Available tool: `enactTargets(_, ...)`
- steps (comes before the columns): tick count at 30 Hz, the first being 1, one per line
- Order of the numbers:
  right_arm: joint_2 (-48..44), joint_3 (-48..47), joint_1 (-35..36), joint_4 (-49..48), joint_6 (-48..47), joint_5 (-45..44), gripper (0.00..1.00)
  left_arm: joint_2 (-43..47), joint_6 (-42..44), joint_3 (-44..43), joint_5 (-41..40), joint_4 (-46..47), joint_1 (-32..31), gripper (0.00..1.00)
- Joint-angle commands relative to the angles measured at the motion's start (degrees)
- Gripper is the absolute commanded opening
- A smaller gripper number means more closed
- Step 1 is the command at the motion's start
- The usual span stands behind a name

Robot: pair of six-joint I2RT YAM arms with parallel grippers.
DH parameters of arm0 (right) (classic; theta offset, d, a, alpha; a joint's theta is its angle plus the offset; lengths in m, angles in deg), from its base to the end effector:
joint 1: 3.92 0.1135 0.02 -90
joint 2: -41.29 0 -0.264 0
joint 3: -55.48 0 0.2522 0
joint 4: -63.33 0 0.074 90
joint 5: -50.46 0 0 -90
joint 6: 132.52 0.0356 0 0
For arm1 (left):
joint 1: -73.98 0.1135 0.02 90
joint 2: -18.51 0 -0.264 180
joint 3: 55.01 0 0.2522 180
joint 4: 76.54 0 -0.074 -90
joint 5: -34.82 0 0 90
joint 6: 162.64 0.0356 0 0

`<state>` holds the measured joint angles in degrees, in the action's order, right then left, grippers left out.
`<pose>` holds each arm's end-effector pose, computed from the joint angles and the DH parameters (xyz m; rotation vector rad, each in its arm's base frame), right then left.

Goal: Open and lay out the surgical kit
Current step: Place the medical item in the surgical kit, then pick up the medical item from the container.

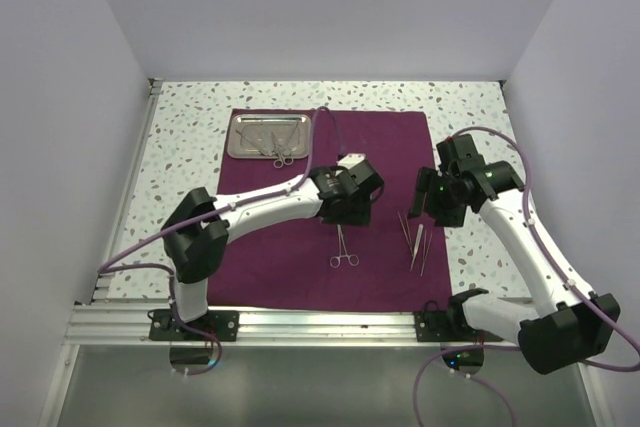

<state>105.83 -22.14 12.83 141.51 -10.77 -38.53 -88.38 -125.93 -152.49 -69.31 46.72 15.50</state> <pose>0.1897 0.0578 0.3095 0.3523 2.7170 0.2705 0.2110 -0.3274 0.2256 0.0515 2.6936 -0.2837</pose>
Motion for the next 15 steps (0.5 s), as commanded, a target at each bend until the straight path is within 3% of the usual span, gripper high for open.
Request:
enactTargets(1, 1.4, -2.5, -0.1, -1.4, 1.2, 0.1, 0.66, 0.5, 3.9, -7.4, -1.7, -2.1, 1.2, 0.68)
enactTargets(9, 4.1, -8.5, -0.1, 0.0, 0.5, -3.4, 0.67, -0.7, 20.2, -12.3, -4.4, -0.2, 17.1, 0.63)
enactTargets(15, 6.2, -10.0, -0.2, -0.9, 0.6, -2.5, 0.67, -9.2, 27.3, -21.1, -5.7, -1.2, 27.7, 0.61)
